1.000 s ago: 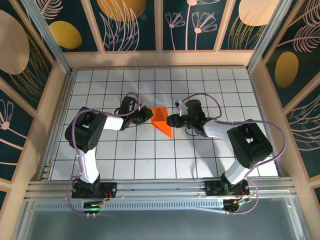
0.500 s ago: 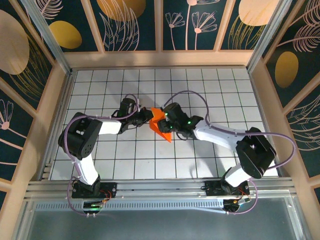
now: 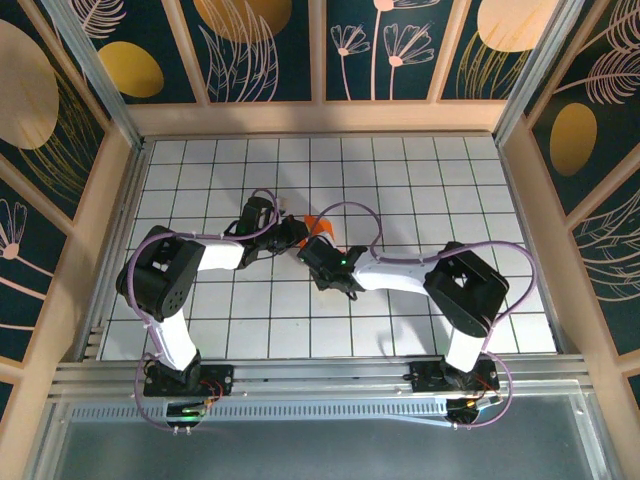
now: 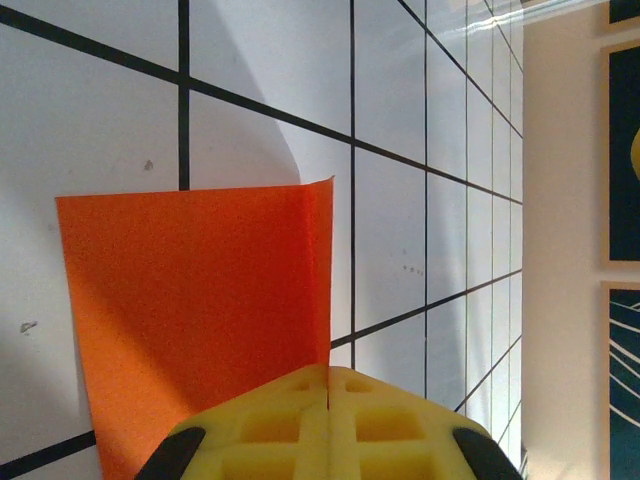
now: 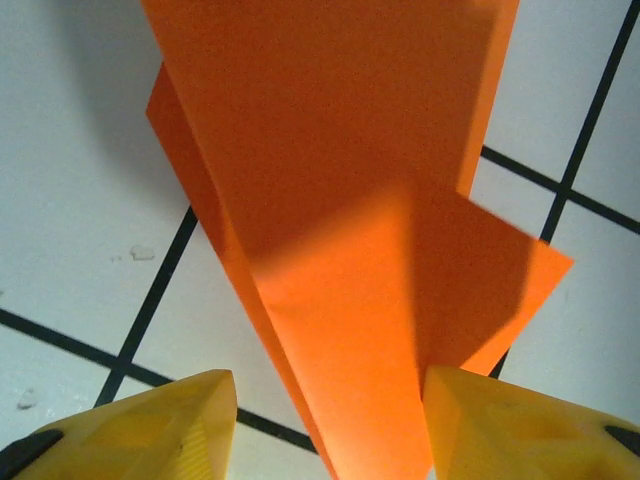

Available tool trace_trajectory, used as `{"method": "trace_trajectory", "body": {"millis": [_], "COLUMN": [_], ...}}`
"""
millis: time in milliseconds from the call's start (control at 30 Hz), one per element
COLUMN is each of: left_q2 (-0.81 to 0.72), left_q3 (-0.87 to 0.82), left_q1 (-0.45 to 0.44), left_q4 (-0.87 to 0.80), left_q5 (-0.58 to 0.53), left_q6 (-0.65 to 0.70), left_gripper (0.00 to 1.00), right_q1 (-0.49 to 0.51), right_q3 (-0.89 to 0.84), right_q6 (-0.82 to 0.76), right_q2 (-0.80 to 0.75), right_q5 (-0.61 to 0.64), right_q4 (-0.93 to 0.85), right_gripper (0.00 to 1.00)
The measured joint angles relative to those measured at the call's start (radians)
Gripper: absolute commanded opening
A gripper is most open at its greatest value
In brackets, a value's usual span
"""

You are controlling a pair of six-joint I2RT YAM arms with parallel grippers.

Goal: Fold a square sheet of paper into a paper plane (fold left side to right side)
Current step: Fourth fold the wing at the center of the table.

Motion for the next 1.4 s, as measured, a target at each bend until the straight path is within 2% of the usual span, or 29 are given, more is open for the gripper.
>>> {"method": "trace_trajectory", "body": {"millis": [233, 533, 1033, 1267, 1400], "left_q2": [0.0, 0.0, -0.022, -0.156, -0.262], "left_q3": [0.0, 0.0, -0.003, -0.081, -0.117], "left_q1": [-0.001, -0.001, 0.001, 0.069, 0.124], "left_q4": [-0.002, -0.005, -0.034, -0.067, -0.116], "left_q5": [0.0, 0.0, -0.027, -0.03, -0.046], "left_q6": [0.0, 0.0, 0.005, 0.029, 0.064], "left_gripper": [0.05, 0.06, 0.34, 0.44, 0.46], "right_q1": [0.005, 0.007, 0.009, 0.004, -0.032], "right_q3": [0.0, 0.006, 0.006, -0.001, -0.051], "right_q6": [-0.002, -0.008, -0.014, -0.021, -0.032], "right_q2": [0.003, 0.029, 0.033, 0.031, -0.013], "right_q5": [0.045, 0.063, 0.069, 0.047, -0.054], "right_q4": [0.003, 0.004, 0.006, 0.02, 0.065], "right_gripper": [0.44, 0.29, 0.0, 0.0, 0.0]}}
